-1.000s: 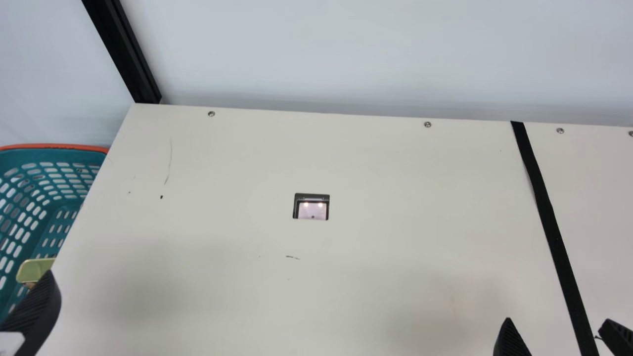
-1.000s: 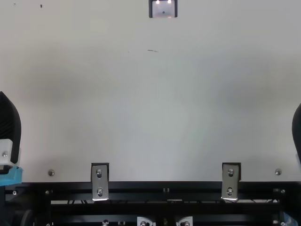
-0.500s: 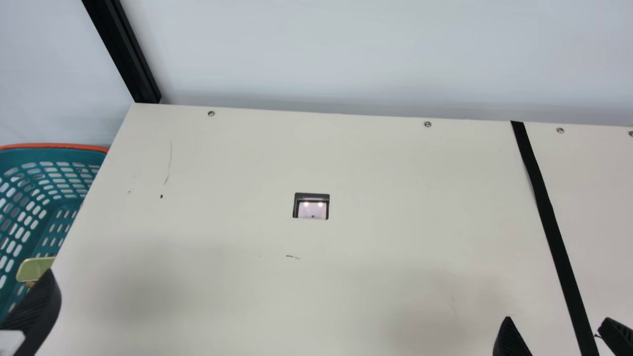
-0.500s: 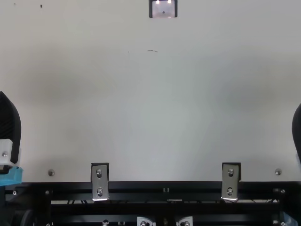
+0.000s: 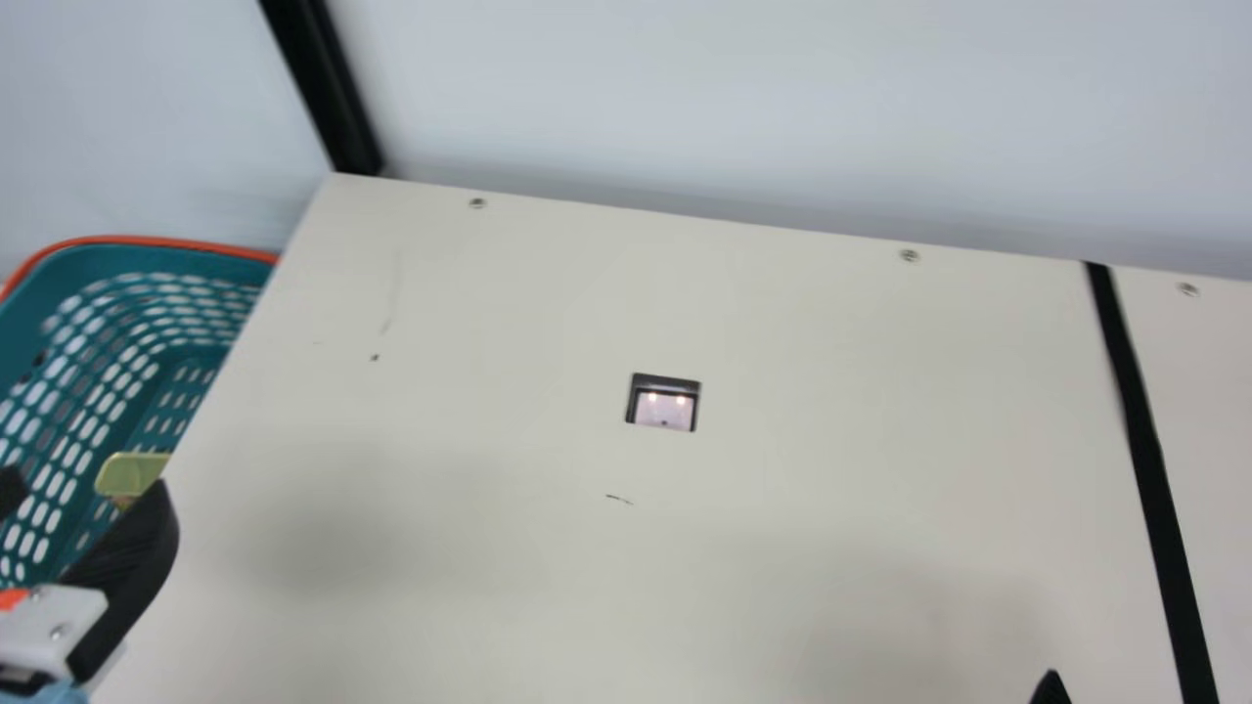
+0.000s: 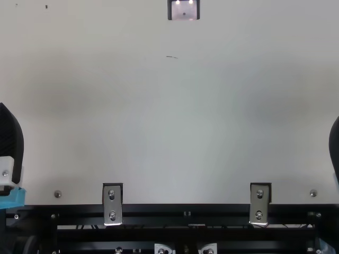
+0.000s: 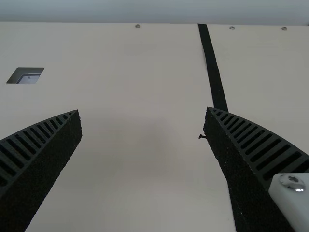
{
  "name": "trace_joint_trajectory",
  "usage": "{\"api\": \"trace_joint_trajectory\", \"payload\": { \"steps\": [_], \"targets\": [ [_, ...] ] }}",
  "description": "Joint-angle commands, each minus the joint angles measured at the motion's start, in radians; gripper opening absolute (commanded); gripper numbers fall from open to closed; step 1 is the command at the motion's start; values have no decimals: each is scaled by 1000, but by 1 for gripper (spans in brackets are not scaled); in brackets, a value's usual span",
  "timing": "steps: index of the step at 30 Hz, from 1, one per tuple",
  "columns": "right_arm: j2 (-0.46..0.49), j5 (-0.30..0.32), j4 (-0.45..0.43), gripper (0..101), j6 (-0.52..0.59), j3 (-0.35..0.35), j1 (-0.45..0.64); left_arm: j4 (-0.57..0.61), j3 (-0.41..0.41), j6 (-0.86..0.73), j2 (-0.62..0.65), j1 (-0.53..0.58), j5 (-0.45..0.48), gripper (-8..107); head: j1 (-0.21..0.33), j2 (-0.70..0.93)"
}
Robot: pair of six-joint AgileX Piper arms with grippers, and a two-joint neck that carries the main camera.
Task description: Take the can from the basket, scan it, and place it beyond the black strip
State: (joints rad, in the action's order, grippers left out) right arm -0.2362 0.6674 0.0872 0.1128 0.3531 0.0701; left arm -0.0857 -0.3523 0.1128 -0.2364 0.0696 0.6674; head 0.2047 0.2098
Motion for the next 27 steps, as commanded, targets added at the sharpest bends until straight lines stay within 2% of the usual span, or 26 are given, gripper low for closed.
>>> {"api": "trace_joint_trajectory", "payload": {
  "steps": [1,13,23,27],
  "targets": [
    [0,0,0,101,0,0,0,0,0,0,0,0,0,90,8,39],
    [0,0,0,101,0,0,0,0,0,0,0,0,0,90,55,226],
    [0,0,1,101,0,0,0,0,0,0,0,0,0,90,137,267],
    [0,0,1,101,0,0,0,0,0,0,0,0,0,90,153,266]
  ]
}}
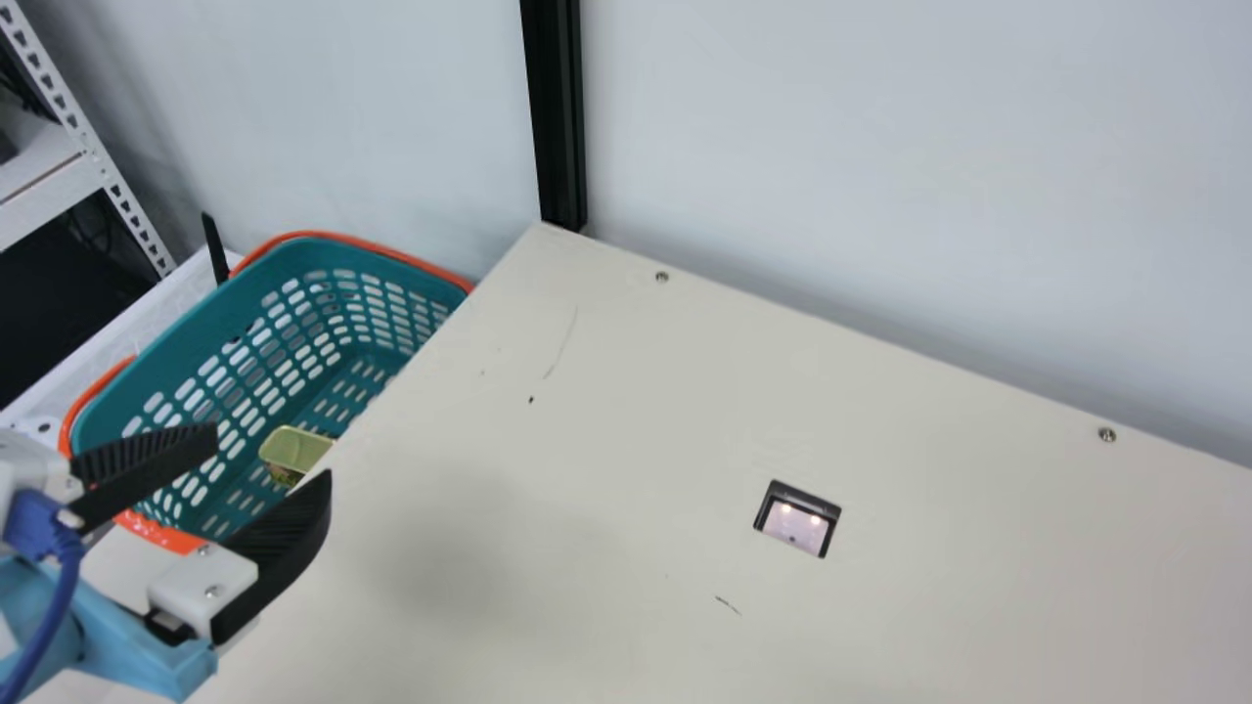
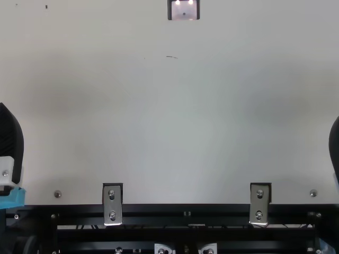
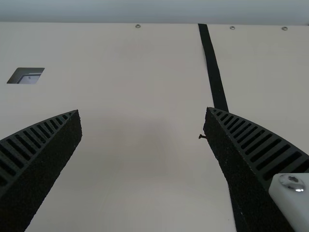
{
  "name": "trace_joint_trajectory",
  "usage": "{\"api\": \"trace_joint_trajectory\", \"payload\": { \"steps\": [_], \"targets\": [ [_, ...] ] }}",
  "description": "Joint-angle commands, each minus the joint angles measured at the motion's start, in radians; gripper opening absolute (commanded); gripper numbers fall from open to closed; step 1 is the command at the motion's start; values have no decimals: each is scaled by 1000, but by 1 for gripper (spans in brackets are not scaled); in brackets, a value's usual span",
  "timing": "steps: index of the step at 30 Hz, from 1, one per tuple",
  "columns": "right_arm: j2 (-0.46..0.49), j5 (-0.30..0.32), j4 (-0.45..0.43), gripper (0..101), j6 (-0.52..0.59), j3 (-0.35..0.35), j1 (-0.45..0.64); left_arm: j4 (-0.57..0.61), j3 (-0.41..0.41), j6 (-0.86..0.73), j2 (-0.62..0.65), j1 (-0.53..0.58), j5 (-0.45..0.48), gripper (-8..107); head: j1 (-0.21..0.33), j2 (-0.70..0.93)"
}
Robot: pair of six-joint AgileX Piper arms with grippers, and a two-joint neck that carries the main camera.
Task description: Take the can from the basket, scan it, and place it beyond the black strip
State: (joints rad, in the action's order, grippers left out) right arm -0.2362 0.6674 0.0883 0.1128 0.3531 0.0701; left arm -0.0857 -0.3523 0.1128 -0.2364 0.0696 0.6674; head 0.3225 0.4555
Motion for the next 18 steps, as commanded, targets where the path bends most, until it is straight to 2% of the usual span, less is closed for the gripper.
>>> {"api": "trace_joint_trajectory", "payload": {
  "steps": [1,18],
  "targets": [
    [0,0,0,101,0,0,0,0,0,0,0,0,0,90,35,21],
    [0,0,0,101,0,0,0,0,0,0,0,0,0,90,35,21]
  ]
}}
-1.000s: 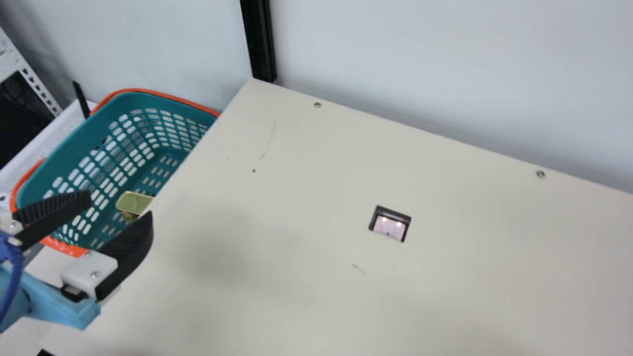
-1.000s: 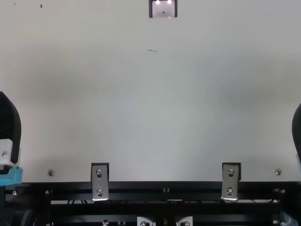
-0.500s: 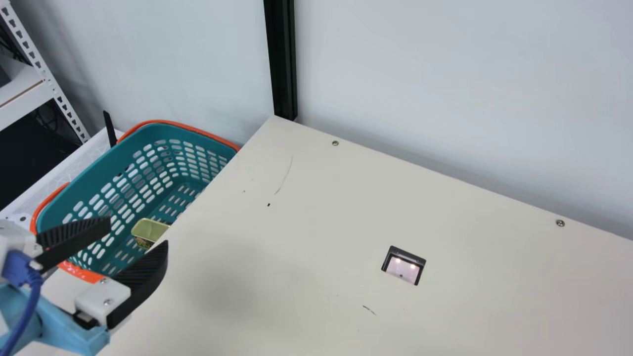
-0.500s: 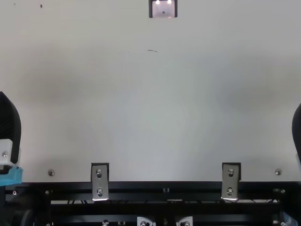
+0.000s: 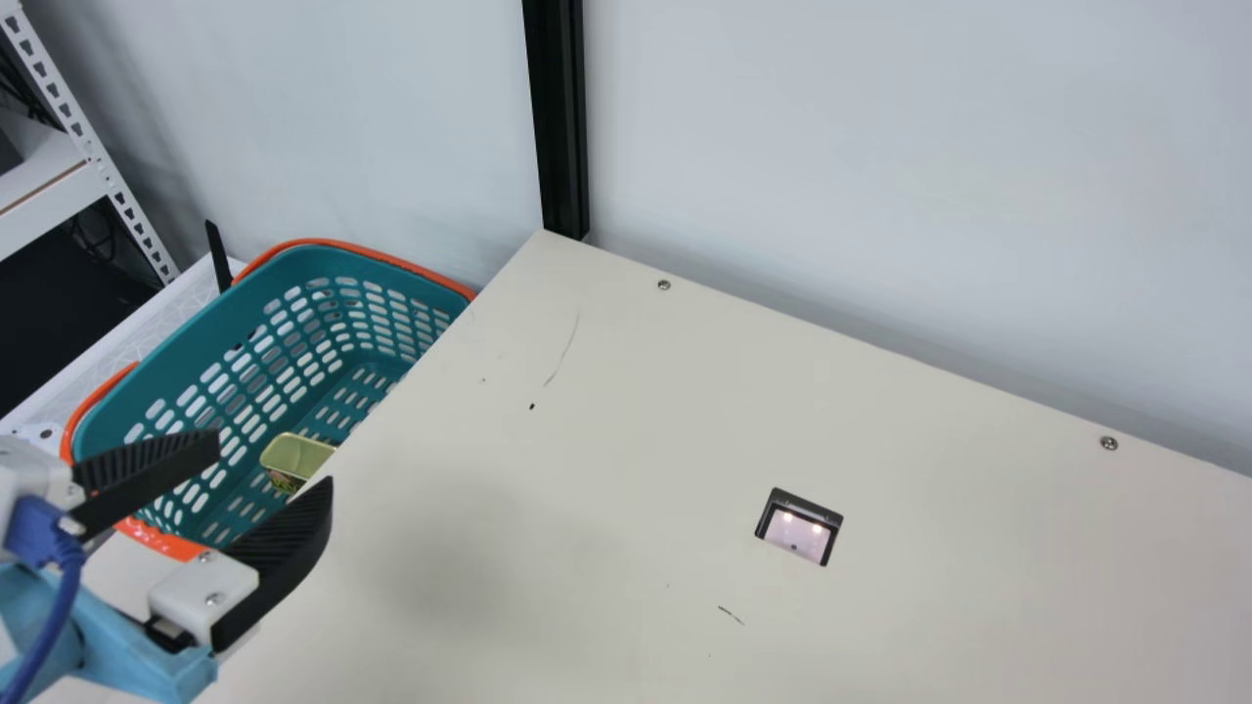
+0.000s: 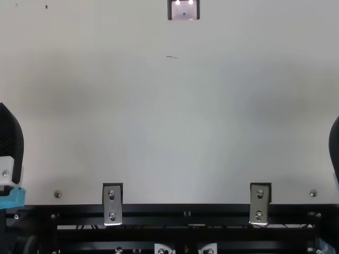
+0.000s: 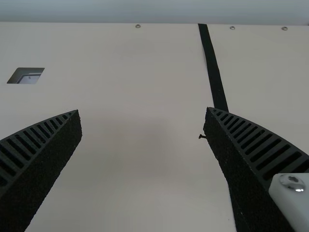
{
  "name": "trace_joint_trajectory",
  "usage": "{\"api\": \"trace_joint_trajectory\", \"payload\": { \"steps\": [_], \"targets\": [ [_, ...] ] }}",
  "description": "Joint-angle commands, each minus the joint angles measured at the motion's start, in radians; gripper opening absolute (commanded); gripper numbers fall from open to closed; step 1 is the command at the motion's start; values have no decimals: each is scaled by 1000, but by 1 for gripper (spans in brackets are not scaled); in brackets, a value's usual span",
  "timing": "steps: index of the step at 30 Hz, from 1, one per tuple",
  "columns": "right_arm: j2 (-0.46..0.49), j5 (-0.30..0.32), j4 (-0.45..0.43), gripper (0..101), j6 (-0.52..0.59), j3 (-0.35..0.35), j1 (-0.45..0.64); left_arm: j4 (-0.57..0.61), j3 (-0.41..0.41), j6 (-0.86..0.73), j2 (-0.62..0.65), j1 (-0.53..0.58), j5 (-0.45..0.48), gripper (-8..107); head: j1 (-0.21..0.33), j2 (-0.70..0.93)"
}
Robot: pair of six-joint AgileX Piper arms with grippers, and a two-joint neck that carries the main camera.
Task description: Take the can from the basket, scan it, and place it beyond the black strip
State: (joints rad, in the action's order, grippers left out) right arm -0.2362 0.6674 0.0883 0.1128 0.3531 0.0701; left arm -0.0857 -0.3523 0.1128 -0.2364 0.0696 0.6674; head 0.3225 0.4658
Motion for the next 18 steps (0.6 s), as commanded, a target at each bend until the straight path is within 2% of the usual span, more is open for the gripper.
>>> {"api": "trace_joint_trajectory", "payload": {
  "steps": [1,18],
  "targets": [
    [0,0,0,101,0,0,0,0,0,0,0,0,0,90,35,11],
    [0,0,0,101,0,0,0,0,0,0,0,0,0,90,35,11]
  ]
}}
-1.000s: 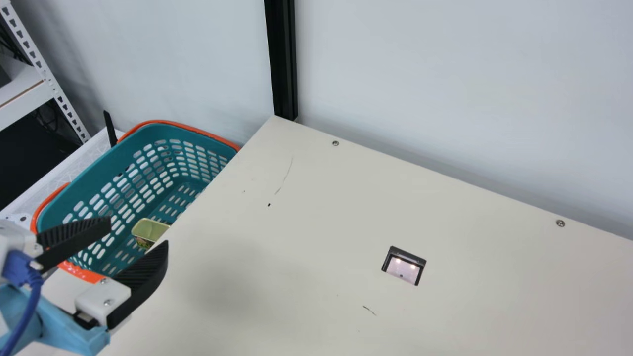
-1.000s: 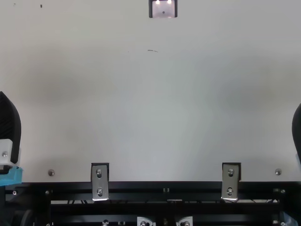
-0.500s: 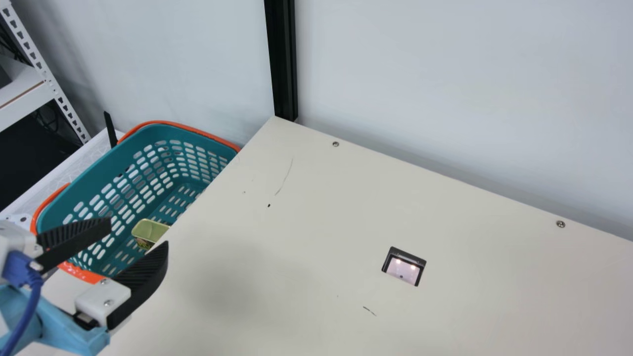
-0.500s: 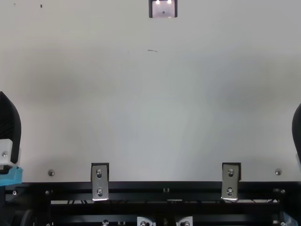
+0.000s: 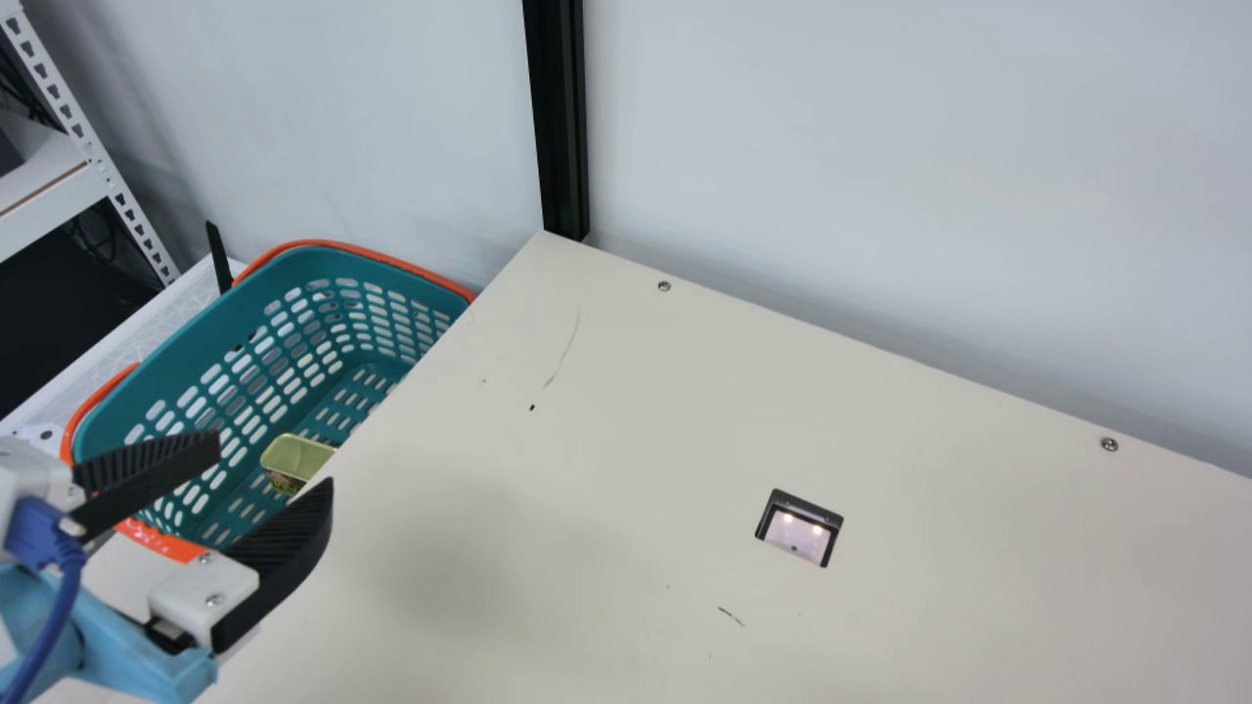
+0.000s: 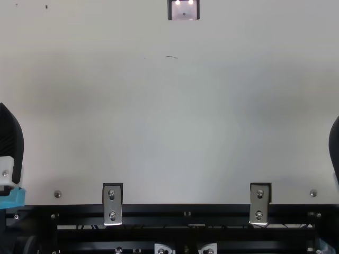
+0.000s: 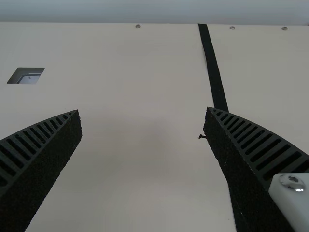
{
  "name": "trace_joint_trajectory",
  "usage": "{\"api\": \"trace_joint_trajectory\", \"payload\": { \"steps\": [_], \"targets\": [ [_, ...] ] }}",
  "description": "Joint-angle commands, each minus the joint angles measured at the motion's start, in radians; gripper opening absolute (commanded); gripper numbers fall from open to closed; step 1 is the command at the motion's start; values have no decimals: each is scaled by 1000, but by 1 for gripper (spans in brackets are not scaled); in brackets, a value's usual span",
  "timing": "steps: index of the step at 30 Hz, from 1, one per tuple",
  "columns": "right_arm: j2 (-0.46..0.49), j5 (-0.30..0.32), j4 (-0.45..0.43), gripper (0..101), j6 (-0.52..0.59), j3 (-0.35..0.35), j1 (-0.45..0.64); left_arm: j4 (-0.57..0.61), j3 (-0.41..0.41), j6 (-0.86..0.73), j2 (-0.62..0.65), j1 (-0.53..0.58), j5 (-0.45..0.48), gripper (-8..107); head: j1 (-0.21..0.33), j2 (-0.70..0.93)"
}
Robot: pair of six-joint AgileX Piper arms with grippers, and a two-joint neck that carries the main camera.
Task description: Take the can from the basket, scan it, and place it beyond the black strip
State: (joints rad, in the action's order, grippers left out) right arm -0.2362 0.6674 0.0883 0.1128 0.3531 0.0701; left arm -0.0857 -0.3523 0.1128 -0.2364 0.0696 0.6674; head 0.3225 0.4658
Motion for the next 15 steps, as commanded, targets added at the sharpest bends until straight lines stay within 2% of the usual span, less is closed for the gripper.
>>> {"api": "trace_joint_trajectory", "payload": {
  "steps": [1,8,15],
  "targets": [
    [0,0,0,101,0,0,0,0,0,0,0,0,0,90,35,11],
    [0,0,0,101,0,0,0,5,-8,2,-6,-5,3,90,35,11],
    [0,0,0,101,0,0,0,-22,-81,39,-109,-33,-23,90,35,11]
  ]
}}
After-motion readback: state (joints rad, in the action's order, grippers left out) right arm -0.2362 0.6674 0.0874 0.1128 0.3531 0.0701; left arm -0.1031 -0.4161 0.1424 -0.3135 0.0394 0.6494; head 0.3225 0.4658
